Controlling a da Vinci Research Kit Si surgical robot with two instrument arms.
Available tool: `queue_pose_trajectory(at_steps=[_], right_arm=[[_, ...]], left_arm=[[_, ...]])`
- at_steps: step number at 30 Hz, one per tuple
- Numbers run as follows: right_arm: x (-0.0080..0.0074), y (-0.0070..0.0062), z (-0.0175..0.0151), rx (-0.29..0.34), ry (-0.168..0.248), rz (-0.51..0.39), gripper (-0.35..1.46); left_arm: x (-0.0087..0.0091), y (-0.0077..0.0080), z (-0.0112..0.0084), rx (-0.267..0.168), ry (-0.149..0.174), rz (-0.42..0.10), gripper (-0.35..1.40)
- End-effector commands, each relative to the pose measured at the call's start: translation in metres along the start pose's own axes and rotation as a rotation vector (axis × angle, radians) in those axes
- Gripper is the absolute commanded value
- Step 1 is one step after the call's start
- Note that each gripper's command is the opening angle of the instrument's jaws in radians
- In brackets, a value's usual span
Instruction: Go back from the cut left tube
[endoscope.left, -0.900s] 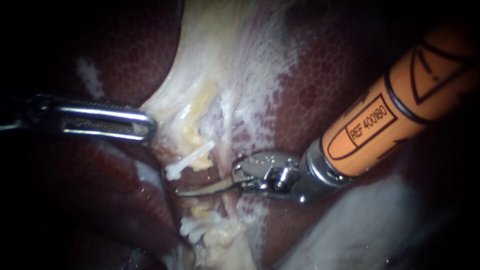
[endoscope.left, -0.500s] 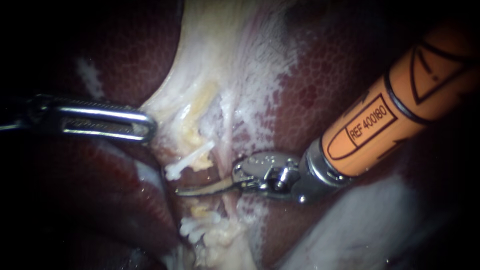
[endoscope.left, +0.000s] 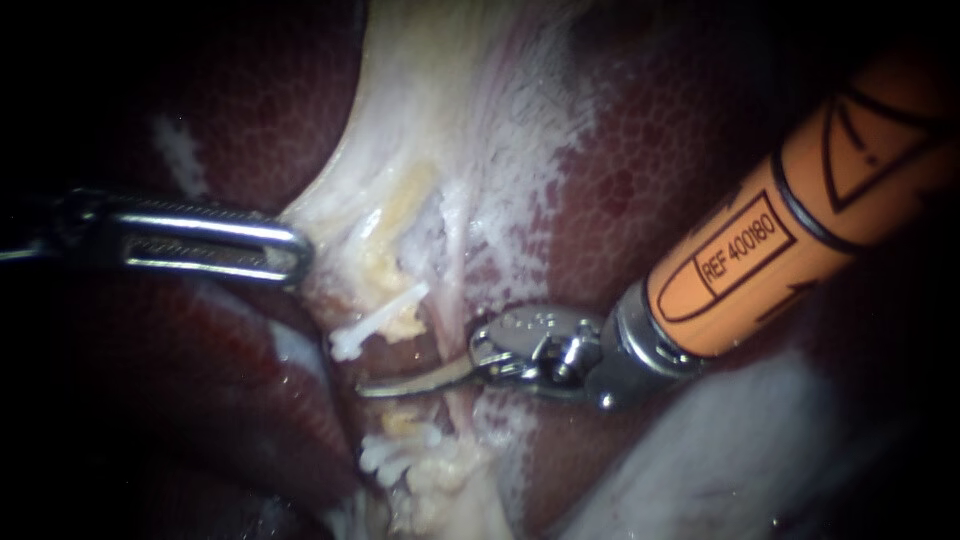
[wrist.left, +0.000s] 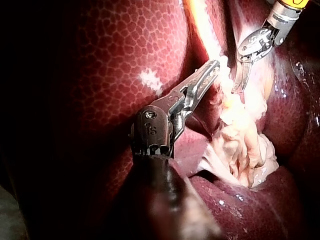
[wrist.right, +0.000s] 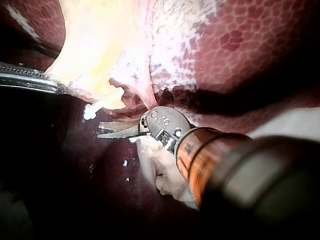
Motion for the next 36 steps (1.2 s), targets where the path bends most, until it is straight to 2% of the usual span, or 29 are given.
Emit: queue_pose_trajectory(at_steps=[1, 8, 14, 20, 24, 28, 32, 36], right_arm=[[0.0, 0.0, 0.0, 0.0, -0.001, -0.001, 0.41], [0.0, 0.0, -0.0001, 0.0, -0.001, -0.001, 0.44], [0.0001, 0.0, -0.0002, 0.001, -0.001, 0.0, 0.56], [-0.0001, -0.0001, -0.0005, 0.003, -0.002, 0.005, 0.57], [-0.0004, -0.0002, -0.0013, 0.007, -0.004, -0.008, 0.57], [-0.001, -0.0002, -0.0028, -0.018, 0.006, -0.015, 0.57], [-0.0013, -0.0001, -0.0046, -0.033, 0.011, -0.055, 0.69], [-0.0014, -0.0003, -0.0068, -0.08, 0.025, -0.135, 0.88]], left_arm=[[0.0, 0.0, 0.0, 0.0, 0.0, 0.0, -0.35], [0.0001, 0.0001, 0.0, 0.0, 0.0, 0.0, -0.35], [0.0001, 0.0001, 0.0, 0.001, 0.0, 0.0, -0.35], [0.0002, 0.0001, 0.0, 0.001, 0.0, 0.001, -0.35], [0.0002, 0.0002, 0.0, 0.0, 0.0, 0.001, -0.35], [0.0003, 0.0002, 0.0001, 0.0, 0.003, 0.002, -0.35], [0.0005, 0.0003, 0.0001, 0.0, 0.003, 0.002, -0.35], [0.0009, 0.0006, 0.0002, -0.001, 0.006, 0.011, -0.35]])
